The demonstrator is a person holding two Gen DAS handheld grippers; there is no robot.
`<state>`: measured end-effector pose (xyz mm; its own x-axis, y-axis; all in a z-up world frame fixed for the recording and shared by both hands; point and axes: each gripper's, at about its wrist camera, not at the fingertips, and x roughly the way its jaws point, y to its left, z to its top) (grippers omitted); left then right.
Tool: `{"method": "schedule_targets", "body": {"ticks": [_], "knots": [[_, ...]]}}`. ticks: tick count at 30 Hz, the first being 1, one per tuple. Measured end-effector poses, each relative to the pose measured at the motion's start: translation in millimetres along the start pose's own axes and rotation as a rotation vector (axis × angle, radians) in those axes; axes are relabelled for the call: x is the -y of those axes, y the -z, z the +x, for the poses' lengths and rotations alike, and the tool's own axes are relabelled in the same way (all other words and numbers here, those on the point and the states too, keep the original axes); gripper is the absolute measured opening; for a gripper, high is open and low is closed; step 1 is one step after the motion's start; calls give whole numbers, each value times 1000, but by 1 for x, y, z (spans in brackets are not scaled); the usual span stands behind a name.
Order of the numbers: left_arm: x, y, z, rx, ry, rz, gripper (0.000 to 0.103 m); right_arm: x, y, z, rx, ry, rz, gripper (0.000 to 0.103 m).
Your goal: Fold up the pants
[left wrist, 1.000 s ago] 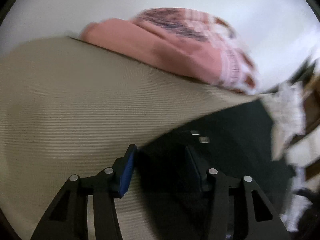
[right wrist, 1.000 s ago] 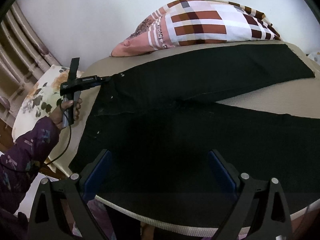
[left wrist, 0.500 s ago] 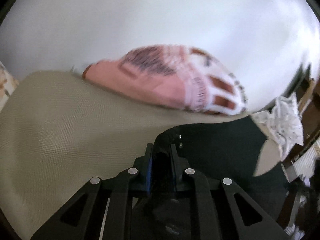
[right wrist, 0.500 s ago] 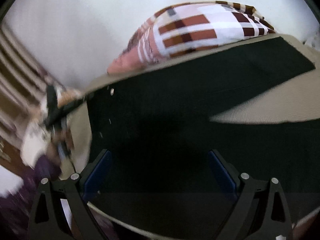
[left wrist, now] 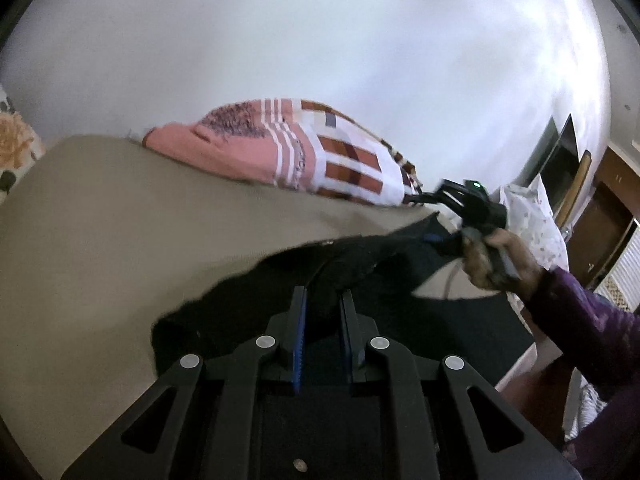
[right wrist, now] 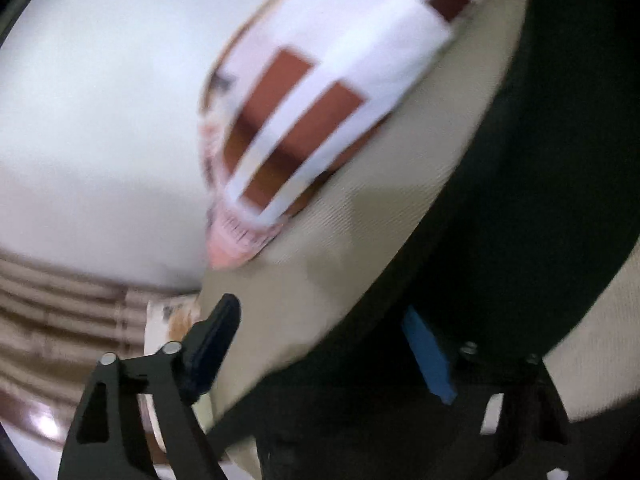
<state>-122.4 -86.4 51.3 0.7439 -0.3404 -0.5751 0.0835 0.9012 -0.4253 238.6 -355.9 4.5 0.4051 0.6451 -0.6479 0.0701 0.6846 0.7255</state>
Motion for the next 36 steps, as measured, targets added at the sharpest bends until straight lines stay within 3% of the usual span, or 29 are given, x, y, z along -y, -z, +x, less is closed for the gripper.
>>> {"method": "schedule_targets", "body": {"ticks": [1,2,3,5,8,14,21,23,28,36], "knots": [[1,3,1,-5,2,-13,15,6,-8,6,0,25,12,49],[2,5,3,-14,2,-24,15,14,-12,10,7,53,33,10],[2,9,1,-15,7,-28,15,22,-16,13,11,67,66,8],[0,11,5,-30,2,-33,15,37,-17,15,23,12,111,6],[-9,13,-1,-36,4,-43,15,32,-4,2,86,8,59,6],[-20,22,-23,-65,-38,-61,15,9,56,-56,159,-16,-53,6],[-23,60,-41,-129,-84,-73,15,45,160,-105,112,5,4,6],[-25,78,-44,-153,-101,-84,16,85,170,-123,100,5,30,6],[-35,114,-45,-213,-139,-101,16,130,214,-121,62,13,136,5],[-37,132,-48,-222,-178,-48,17,150,234,-122,44,-1,165,5]]}}
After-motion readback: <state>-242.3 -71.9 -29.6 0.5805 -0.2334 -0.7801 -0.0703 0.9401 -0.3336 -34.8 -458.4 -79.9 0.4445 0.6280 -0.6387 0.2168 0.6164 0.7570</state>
